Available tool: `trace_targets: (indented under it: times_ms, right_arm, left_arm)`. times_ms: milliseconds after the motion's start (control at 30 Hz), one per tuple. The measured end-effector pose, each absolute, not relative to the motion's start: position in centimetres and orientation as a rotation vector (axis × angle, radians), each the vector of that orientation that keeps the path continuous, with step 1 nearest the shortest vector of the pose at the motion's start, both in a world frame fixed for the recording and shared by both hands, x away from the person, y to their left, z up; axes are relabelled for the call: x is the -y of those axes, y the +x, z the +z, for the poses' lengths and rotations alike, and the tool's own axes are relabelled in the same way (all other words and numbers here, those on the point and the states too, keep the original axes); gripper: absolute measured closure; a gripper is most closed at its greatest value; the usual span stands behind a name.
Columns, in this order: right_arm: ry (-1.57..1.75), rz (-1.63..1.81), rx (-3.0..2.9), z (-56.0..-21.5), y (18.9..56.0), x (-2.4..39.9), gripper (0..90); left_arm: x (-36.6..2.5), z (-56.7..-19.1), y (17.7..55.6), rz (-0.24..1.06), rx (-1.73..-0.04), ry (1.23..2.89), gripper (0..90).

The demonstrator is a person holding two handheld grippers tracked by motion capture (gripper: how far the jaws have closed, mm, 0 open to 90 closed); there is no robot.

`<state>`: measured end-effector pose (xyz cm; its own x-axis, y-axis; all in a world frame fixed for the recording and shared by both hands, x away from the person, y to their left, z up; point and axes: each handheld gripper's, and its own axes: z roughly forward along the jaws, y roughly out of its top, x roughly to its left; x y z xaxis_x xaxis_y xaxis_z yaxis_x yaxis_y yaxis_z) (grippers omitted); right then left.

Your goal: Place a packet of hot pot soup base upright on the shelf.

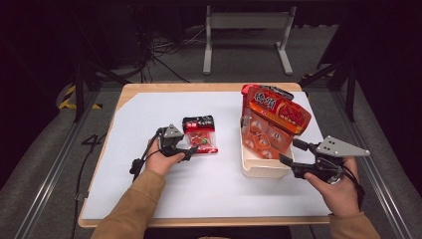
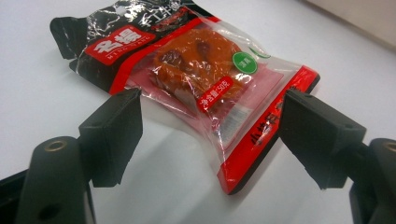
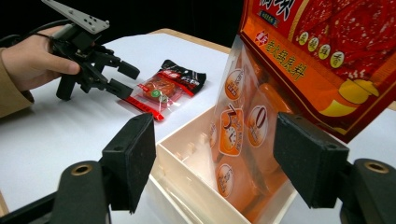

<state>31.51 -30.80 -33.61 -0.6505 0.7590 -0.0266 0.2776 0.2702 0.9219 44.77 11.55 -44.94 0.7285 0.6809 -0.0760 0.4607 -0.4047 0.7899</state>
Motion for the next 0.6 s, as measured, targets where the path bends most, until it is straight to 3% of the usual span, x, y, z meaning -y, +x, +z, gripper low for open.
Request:
trace_targets:
  times_ms: [367, 433, 467, 600]
  right_arm:
    - [0.923, 1.37, -2.1, -33.9, 31.6, 30.3, 30.1]
    - [0.921, 1.37, -2.105, -33.9, 31.6, 30.2, 30.0]
    - [0.921, 1.369, -2.107, -34.0, 31.7, 30.1, 30.0]
    - [0.917, 1.371, -2.112, -34.0, 31.7, 29.9, 30.0]
  left_arm:
    - [-11.0, -45.3, 44.8, 0.322, -0.835, 2.12, 32.9]
    - [-10.9, -45.3, 44.7, 0.316, -0.827, 2.131, 37.2]
    - [-10.8, -45.3, 44.7, 0.304, -0.813, 2.144, 47.6]
    - [-10.4, -45.4, 44.7, 0.321, -0.821, 2.173, 51.9]
